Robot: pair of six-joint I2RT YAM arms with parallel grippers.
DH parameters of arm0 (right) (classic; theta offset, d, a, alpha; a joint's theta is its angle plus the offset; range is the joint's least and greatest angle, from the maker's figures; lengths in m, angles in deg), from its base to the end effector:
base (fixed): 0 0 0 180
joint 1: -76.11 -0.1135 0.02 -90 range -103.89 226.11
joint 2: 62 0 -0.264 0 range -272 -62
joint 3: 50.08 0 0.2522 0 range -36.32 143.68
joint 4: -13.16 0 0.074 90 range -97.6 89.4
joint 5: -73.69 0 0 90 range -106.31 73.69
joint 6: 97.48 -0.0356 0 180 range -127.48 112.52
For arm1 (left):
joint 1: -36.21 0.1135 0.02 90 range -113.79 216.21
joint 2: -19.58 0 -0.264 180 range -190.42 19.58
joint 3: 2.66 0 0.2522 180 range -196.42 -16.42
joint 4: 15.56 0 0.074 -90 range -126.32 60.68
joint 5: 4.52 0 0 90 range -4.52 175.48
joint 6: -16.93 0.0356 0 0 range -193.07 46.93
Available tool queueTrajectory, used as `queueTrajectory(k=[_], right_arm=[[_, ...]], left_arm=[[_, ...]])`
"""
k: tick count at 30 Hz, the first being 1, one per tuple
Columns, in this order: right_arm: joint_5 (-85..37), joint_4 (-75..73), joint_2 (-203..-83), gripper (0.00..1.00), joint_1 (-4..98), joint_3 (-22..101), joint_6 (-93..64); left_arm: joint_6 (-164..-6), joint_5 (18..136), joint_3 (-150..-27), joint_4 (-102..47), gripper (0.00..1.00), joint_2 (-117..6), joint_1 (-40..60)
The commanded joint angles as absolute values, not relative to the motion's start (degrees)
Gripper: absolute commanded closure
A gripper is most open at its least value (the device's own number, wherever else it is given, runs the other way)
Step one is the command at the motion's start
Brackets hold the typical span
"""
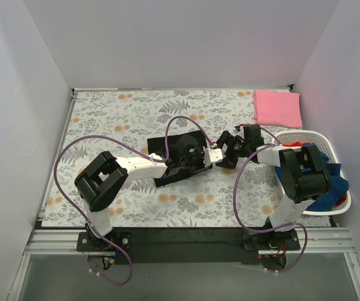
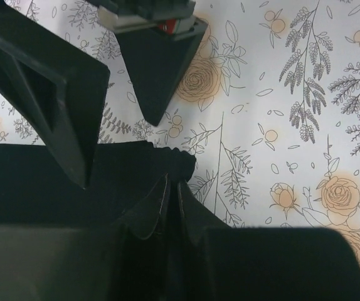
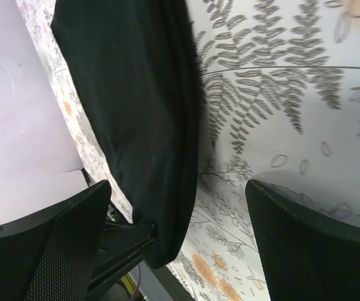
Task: Fold and stack the t-shirts
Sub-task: Fold the tshirt, then neatly place the folded tshirt to the corner
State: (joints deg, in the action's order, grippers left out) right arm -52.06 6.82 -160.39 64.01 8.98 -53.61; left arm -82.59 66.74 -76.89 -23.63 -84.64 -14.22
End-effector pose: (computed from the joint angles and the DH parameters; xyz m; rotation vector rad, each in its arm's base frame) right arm 0.3139 0.0886 0.1412 0.4170 2.4836 1.1985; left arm 0.2384 -0.3064 0.1769 0.9996 2.1388 -0.9091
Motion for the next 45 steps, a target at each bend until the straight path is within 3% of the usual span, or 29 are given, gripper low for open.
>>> queueTrajectory(k=[1,6,13,17,22,27,29,30,31,33,35,36,38,45], right_arm=[[-52.8,12.3,-162.2,0.07,62.5,8.3,-58.5],[-51.0,17.1,-165.9,0.12,59.7,8.6,-61.8],[-45.7,23.8,-170.5,0.29,57.9,12.1,-66.1],[-45.7,25.9,-172.7,0.30,57.3,12.8,-70.3],[-43.7,27.4,-173.7,0.48,56.3,12.5,-72.1],[-42.8,27.4,-175.5,0.55,56.1,13.2,-72.9],[-43.2,27.5,-176.2,0.76,56.1,14.0,-72.2],[-43.6,27.5,-176.3,0.87,56.1,14.6,-71.7],[-43.6,27.4,-176.3,0.98,56.0,15.9,-70.9],[-44.3,25.6,-176.0,0.99,56.1,17.9,-65.4],[-44.1,22.6,-175.6,0.99,56.4,22.3,-58.0],[-44.5,19.6,-175.6,0.99,56.6,23.9,-55.1],[-44.2,15.3,-175.8,0.99,57.3,29.0,-47.8],[-38.5,-5.1,-178.4,0.99,61.0,44.2,-29.8]], left_arm=[[-84.1,64.7,-78.5,-24.2,1.00,-80.2,-13.6],[-84.8,63.5,-78.6,-24.2,1.00,-79.5,-13.5],[-85.8,64.3,-79.8,-24.1,1.00,-80.5,-13.5],[-85.7,64.4,-78.9,-23.8,1.00,-80.4,-13.5],[-85.7,65.0,-78.1,-23.1,1.00,-80.3,-13.5],[-86.0,64.8,-78.3,-22.8,1.00,-80.4,-13.5],[-85.9,65.1,-78.9,-23.9,1.00,-80.9,-13.5],[-86.0,65.4,-79.3,-24.7,0.98,-81.1,-13.5],[-86.6,66.1,-80.0,-25.4,0.83,-80.9,-13.5],[-89.9,64.7,-80.0,-27.2,0.70,-78.9,-12.1],[-93.0,61.1,-79.2,-28.8,0.48,-75.0,-10.3],[-94.9,60.3,-79.0,-29.0,0.44,-73.8,-9.8],[-96.3,59.0,-78.5,-34.0,0.36,-70.4,-9.1],[-99.6,59.4,-74.8,-43.5,0.29,-62.7,-5.7]])
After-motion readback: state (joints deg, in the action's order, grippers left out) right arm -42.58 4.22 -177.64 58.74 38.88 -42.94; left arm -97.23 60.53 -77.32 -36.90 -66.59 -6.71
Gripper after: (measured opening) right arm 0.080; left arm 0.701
